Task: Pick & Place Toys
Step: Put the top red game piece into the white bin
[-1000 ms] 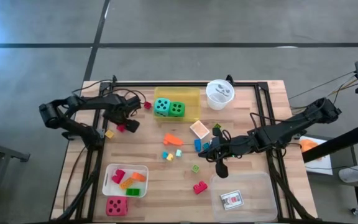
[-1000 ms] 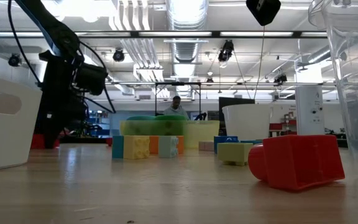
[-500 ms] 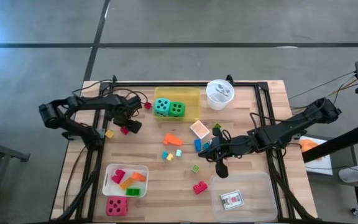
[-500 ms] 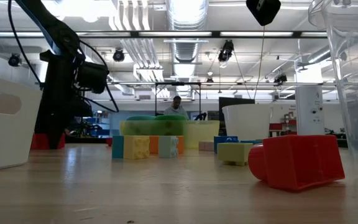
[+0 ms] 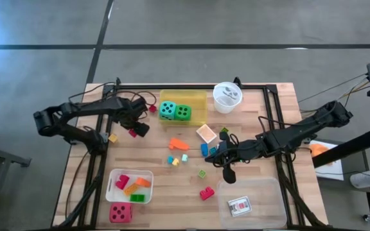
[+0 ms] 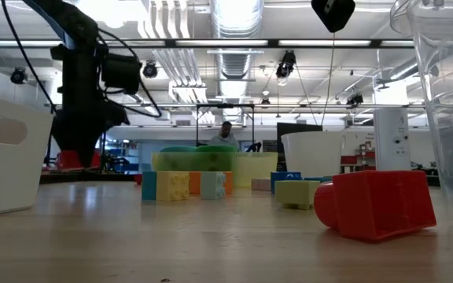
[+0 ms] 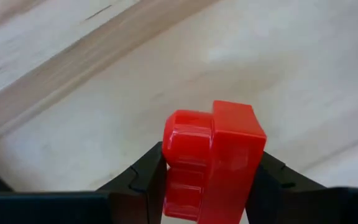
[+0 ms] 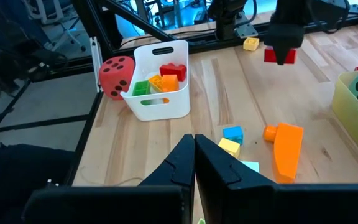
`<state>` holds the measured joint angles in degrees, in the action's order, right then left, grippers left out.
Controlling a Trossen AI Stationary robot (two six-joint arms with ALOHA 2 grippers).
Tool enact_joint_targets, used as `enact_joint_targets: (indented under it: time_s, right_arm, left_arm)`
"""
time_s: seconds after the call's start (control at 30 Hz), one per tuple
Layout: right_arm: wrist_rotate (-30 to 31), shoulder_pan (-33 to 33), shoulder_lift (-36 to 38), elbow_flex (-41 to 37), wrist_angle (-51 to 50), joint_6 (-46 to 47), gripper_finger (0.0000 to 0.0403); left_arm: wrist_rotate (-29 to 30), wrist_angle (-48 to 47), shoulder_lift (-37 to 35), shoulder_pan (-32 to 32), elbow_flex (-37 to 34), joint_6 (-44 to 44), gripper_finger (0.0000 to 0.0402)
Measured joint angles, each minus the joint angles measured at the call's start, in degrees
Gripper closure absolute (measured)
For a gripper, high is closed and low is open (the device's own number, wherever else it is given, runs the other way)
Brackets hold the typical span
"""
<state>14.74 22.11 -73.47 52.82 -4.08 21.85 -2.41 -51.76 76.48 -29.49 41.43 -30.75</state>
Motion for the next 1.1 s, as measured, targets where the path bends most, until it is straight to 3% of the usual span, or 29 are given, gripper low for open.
enact_joint_targets:
  time_s: [0.2, 0.57, 0.83, 1.1]
  right_arm:
    - [0.00, 0.00, 0.00, 0.00, 0.05, 0.16, 0.0394]
    - [0.02, 0.00, 0.00, 0.00, 0.17, 0.20, 0.0394]
    - [0.02, 0.00, 0.00, 0.00, 0.15, 0.20, 0.0394]
    - [0.04, 0.00, 0.00, 0.00, 0.14, 0.76, 0.0394]
  left_arm:
    - [0.25, -4.79, -0.69, 8.14, 4.65, -3.32, 0.0257]
    - [1.27, -11.50, -0.69, 30.21, 15.23, -14.78, 0.0257]
    - [1.30, -12.84, -0.75, 48.84, 20.83, -32.15, 0.0257]
    - [1.30, -12.86, 0.05, 64.29, 21.61, -48.99, 0.0257]
